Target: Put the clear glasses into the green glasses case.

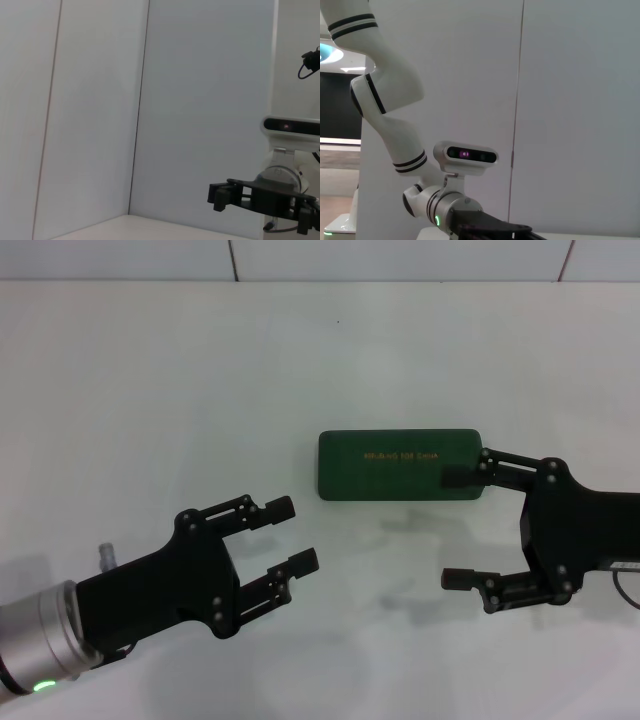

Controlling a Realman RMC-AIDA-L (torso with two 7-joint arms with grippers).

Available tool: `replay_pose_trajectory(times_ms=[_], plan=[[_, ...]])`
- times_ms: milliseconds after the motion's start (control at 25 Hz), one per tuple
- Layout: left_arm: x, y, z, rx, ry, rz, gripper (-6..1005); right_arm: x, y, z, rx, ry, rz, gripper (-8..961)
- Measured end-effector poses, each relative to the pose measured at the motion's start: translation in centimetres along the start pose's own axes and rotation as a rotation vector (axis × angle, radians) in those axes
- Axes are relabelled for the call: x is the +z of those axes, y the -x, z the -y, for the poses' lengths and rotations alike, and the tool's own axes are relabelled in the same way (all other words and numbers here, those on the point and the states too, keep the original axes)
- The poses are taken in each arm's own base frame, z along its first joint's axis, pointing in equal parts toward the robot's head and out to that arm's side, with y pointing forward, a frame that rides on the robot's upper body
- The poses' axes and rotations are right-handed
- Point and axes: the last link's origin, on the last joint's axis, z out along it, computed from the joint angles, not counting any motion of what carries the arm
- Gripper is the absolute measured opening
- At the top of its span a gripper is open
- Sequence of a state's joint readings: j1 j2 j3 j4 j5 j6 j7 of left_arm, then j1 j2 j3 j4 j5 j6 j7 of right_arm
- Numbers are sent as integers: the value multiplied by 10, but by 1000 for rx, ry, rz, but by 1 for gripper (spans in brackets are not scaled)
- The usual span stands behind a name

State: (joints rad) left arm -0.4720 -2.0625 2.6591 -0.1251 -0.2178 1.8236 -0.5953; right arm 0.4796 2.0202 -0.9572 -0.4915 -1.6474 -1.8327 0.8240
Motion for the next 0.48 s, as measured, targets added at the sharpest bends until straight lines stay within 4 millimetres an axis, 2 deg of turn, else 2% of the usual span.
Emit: replay_pose_trajectory(times_ms=[40, 480], plan=[[0, 0, 0, -1, 1, 1, 563, 0, 0, 0, 0, -1, 0, 885], [3, -1, 0, 8, 7, -2, 553, -1, -4, -4, 7, -12, 2, 884]])
